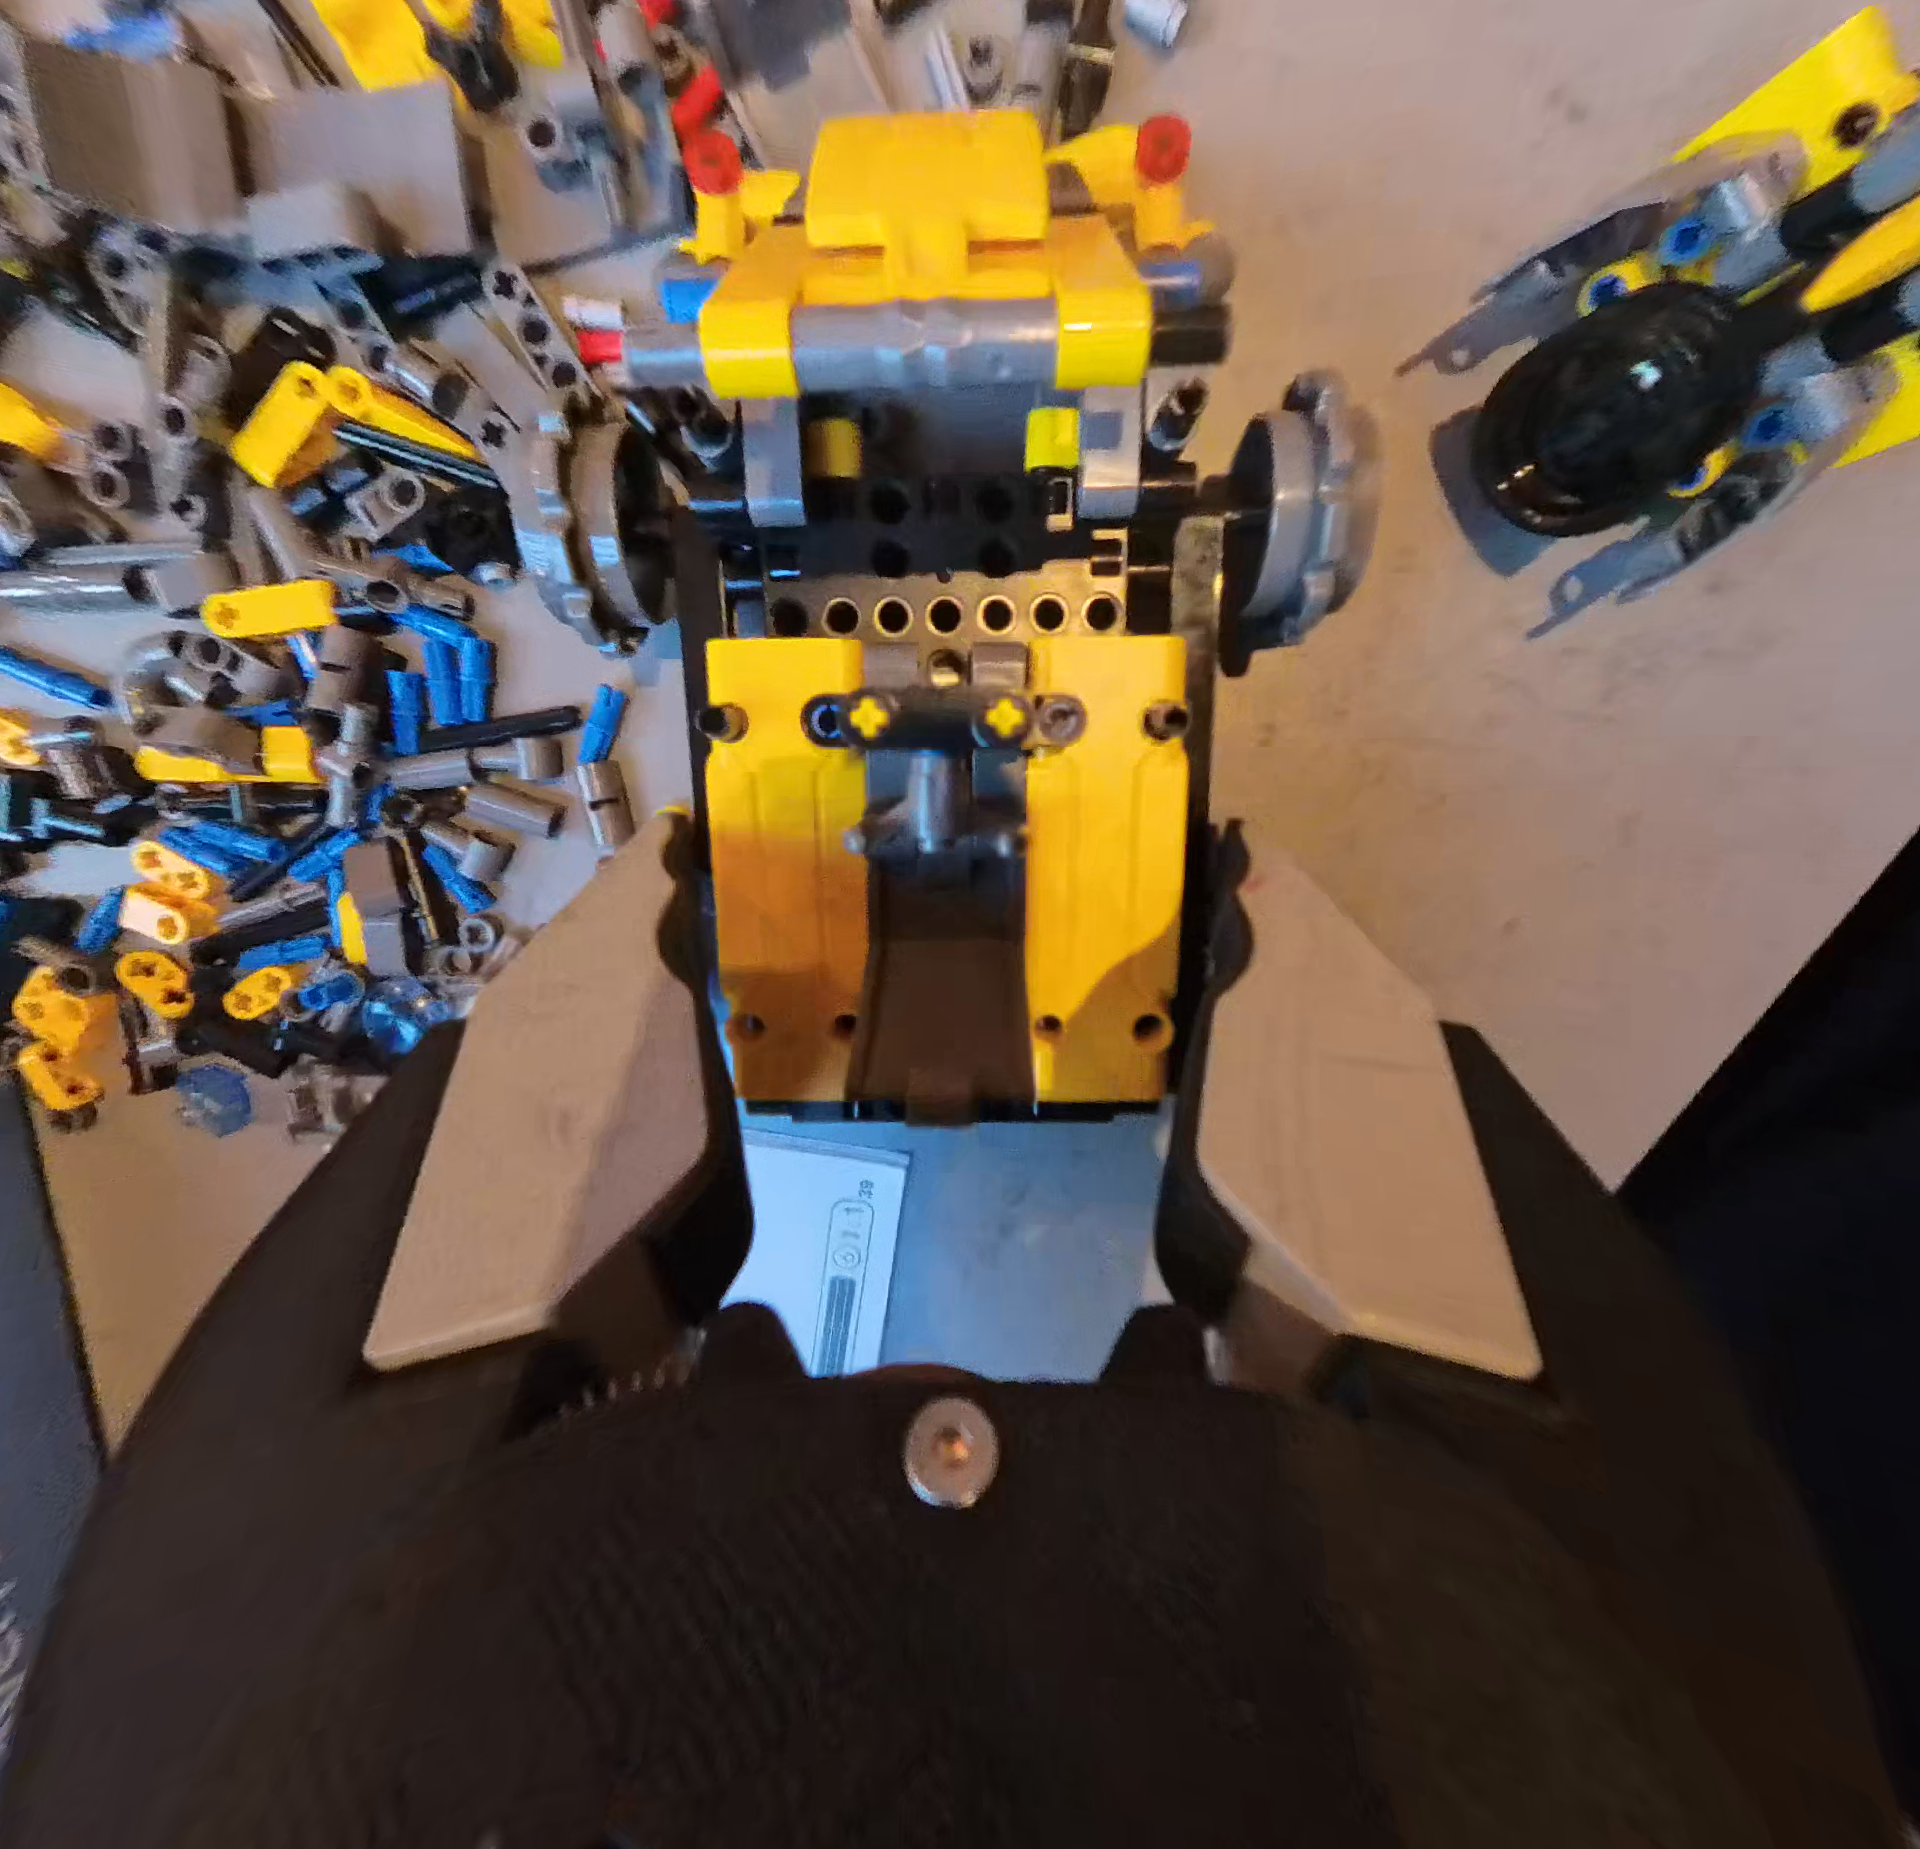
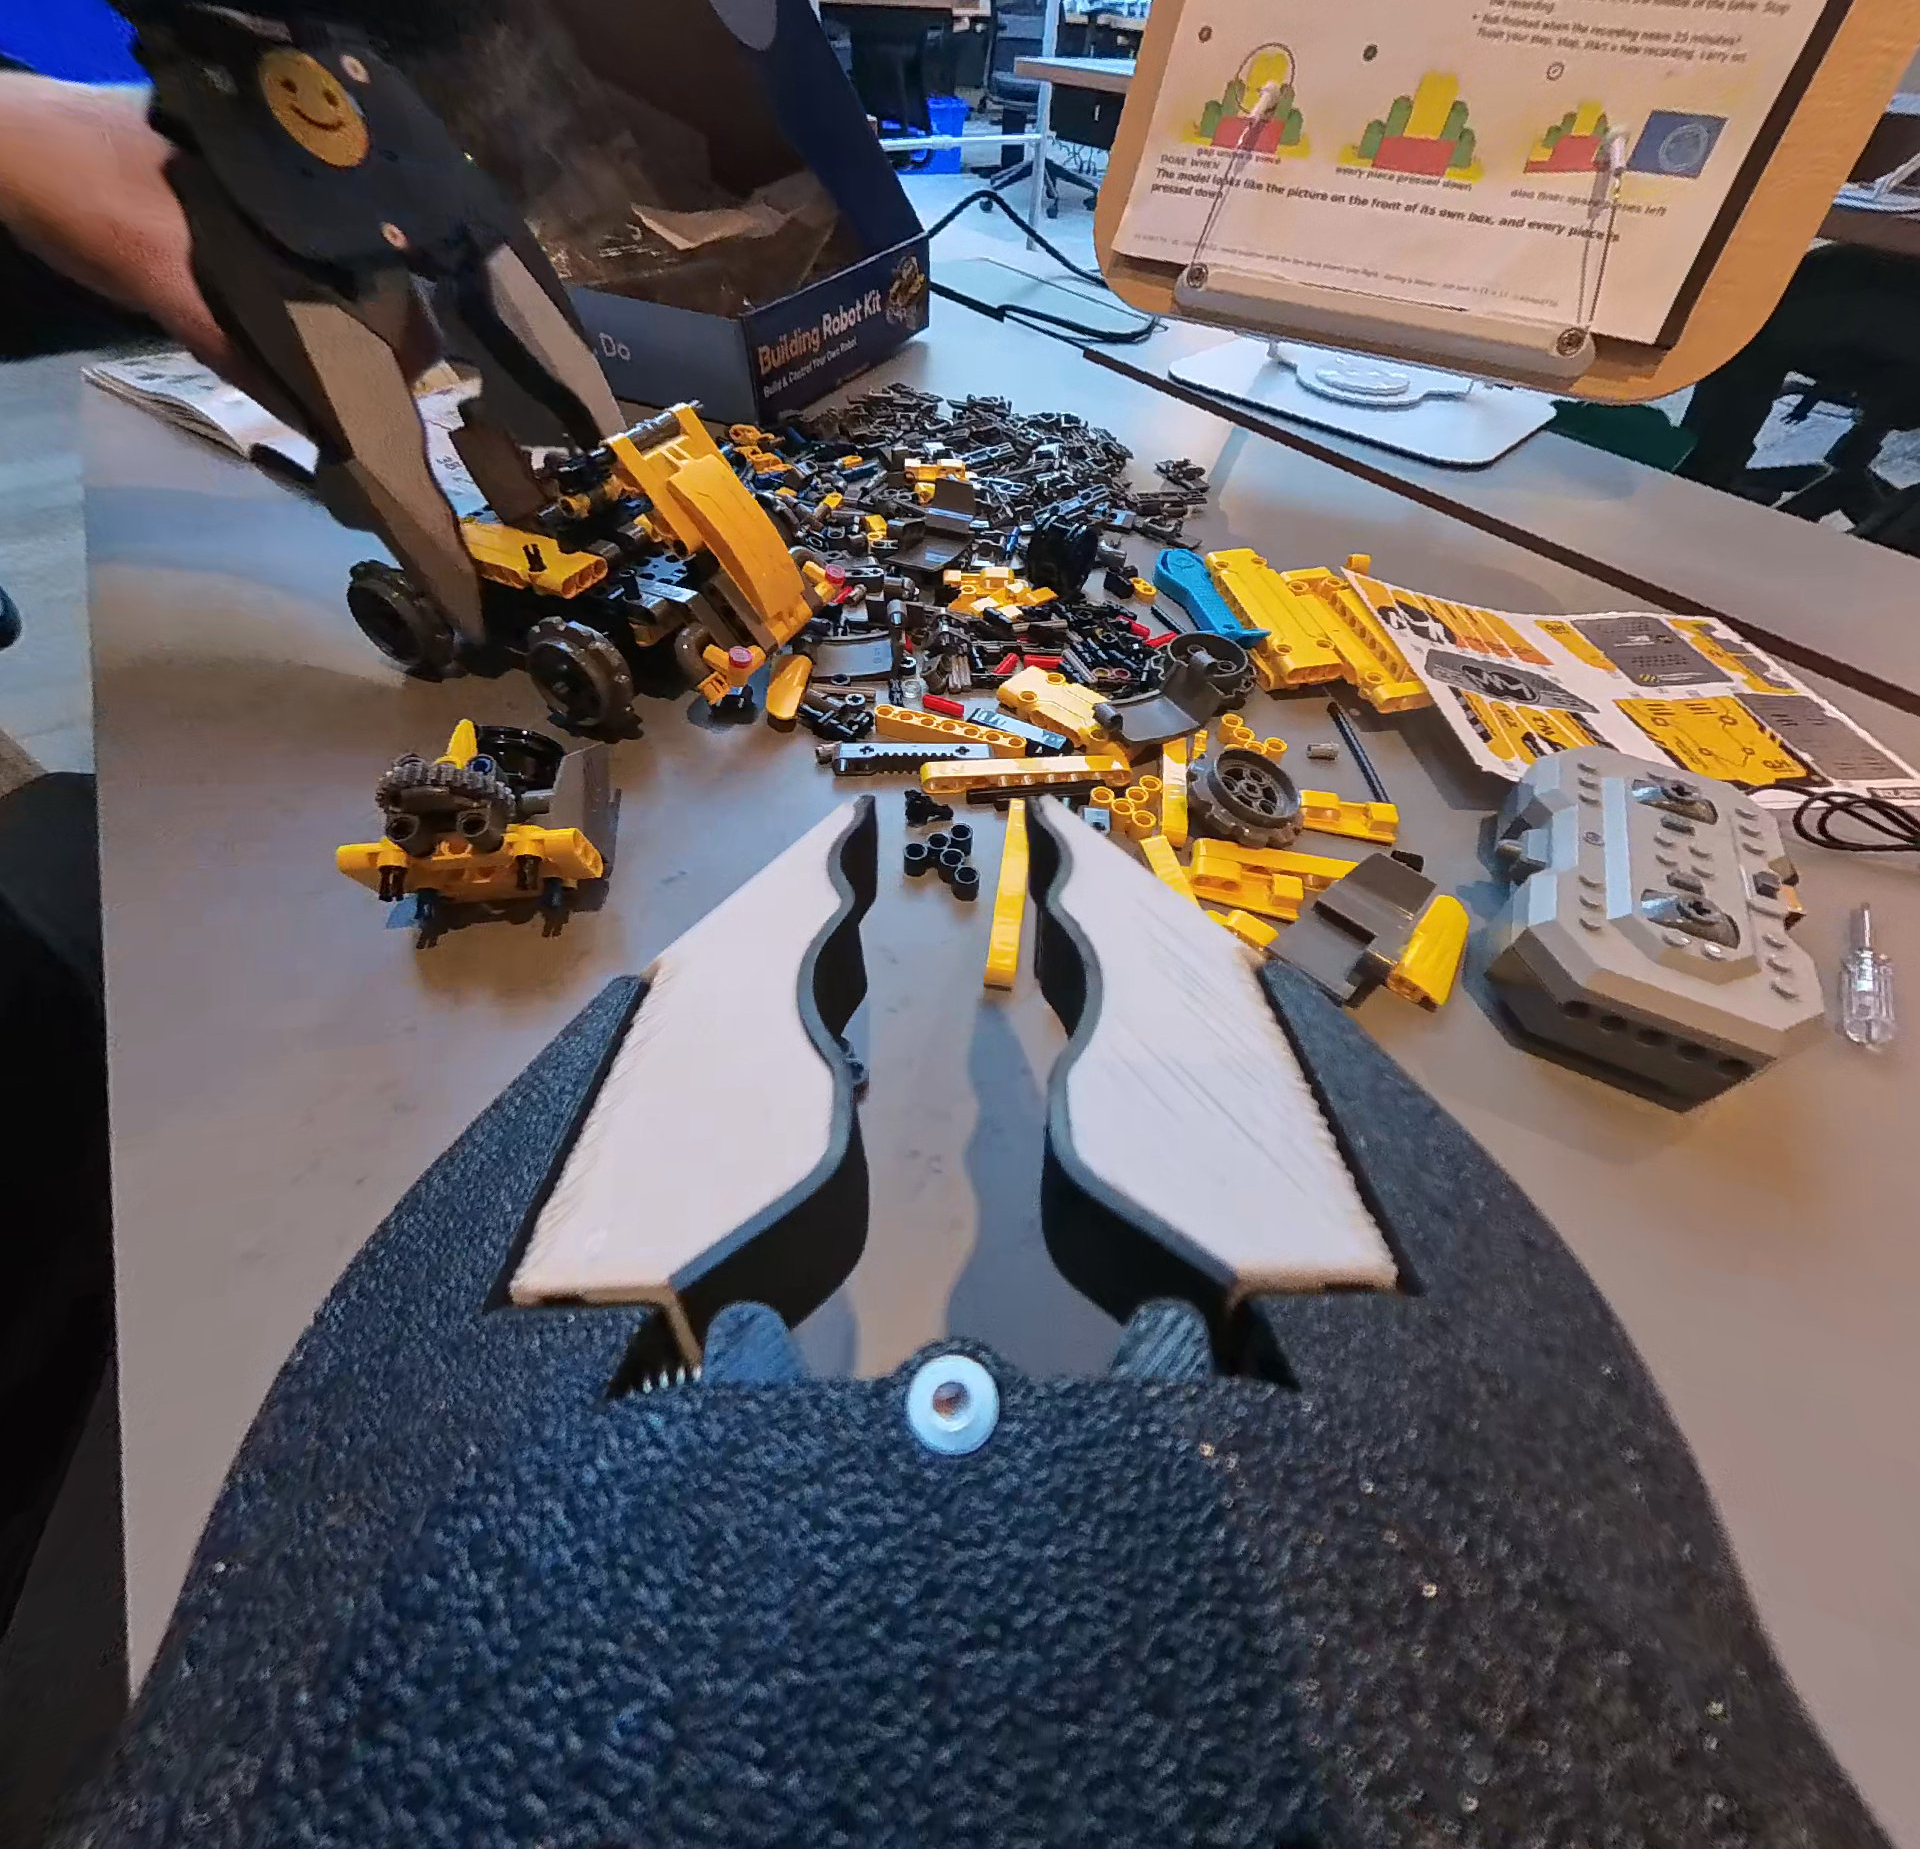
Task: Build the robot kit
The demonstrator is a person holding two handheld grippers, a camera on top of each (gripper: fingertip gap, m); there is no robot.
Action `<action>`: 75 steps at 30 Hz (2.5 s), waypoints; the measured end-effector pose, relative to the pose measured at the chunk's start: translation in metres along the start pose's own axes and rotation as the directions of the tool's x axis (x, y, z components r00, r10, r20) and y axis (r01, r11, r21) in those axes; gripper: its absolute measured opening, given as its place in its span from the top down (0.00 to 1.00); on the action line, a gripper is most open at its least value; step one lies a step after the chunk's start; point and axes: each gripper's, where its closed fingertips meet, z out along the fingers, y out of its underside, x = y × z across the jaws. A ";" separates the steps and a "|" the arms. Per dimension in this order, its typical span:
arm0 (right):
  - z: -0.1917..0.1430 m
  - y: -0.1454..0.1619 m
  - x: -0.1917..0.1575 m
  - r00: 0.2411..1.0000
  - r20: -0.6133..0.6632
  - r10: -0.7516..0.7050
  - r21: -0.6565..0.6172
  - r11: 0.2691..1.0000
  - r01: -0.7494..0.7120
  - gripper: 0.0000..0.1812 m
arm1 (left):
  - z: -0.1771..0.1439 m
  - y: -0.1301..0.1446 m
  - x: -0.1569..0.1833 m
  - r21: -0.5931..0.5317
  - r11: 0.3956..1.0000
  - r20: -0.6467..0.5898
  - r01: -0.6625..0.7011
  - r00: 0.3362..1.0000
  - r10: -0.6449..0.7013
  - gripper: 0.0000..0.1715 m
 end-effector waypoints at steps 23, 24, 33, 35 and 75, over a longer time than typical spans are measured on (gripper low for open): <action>-0.006 -0.007 0.001 0.999 0.020 0.049 0.064 0.997 -0.050 0.86 | -0.050 0.013 -0.007 0.098 0.995 0.062 -0.025 0.998 0.019 0.42; -0.006 -0.007 0.001 0.999 0.019 0.048 0.065 0.997 -0.050 0.86 | -0.056 0.017 -0.005 0.125 0.992 0.060 -0.021 0.998 0.014 0.42; -0.003 -0.006 -0.001 0.999 0.021 0.040 0.050 0.998 -0.041 0.86 | -0.042 0.074 0.039 0.133 0.991 0.023 0.009 1.000 -0.012 0.42; -0.002 -0.005 -0.001 0.999 0.018 0.035 0.042 0.998 -0.036 0.87 | -0.028 0.077 0.043 0.104 0.995 0.012 -0.003 1.000 0.002 0.42; 0.161 0.035 -0.046 0.946 0.324 0.018 -0.618 0.761 0.197 0.96 | -0.073 0.052 0.029 0.570 0.811 -0.034 0.132 0.990 -0.137 0.44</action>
